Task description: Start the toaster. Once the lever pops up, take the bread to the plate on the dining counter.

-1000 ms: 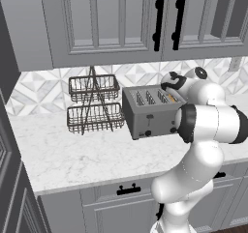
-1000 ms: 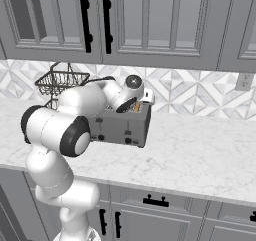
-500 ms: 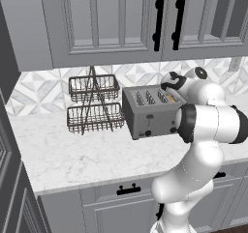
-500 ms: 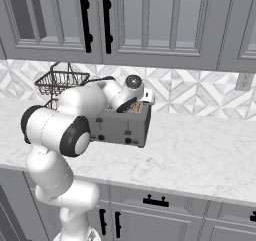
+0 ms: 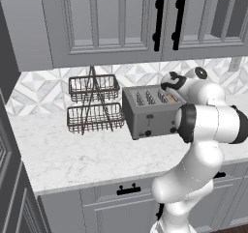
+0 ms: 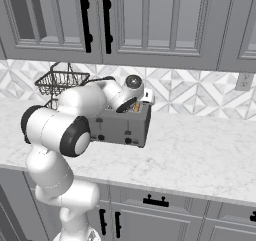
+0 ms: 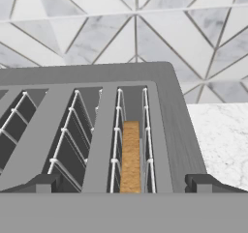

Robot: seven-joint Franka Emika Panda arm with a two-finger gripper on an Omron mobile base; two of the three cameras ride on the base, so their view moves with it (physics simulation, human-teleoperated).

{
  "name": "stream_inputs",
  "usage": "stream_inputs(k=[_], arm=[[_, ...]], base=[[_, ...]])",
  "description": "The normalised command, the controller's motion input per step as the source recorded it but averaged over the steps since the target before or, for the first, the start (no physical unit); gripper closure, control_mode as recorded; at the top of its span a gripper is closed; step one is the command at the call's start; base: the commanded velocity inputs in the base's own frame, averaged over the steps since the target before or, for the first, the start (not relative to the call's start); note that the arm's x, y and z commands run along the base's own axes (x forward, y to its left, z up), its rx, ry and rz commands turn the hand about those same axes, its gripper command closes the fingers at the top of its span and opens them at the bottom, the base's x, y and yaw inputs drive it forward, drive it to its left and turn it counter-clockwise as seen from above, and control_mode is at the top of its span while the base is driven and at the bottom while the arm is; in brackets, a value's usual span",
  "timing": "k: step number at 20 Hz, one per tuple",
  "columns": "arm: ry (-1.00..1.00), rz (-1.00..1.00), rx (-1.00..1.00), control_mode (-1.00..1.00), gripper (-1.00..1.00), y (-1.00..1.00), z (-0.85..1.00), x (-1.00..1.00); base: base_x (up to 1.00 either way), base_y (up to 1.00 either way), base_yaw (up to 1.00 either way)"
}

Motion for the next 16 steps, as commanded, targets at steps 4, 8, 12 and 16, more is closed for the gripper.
stream_inputs(k=[4, 8, 12, 16], arm=[[0.00, 0.00, 0.00, -1.00, -1.00, 0.00, 0.00, 0.00], [0.00, 0.00, 0.00, -1.00, -1.00, 0.00, 0.00, 0.00], [0.00, 0.00, 0.00, -1.00, -1.00, 0.00, 0.00, 0.00], [0.00, 0.00, 0.00, -1.00, -1.00, 0.00, 0.00, 0.00]], base=[[0.00, 0.00, 0.00], [0.00, 0.00, 0.00], [0.00, 0.00, 0.00], [0.00, 0.00, 0.00]])
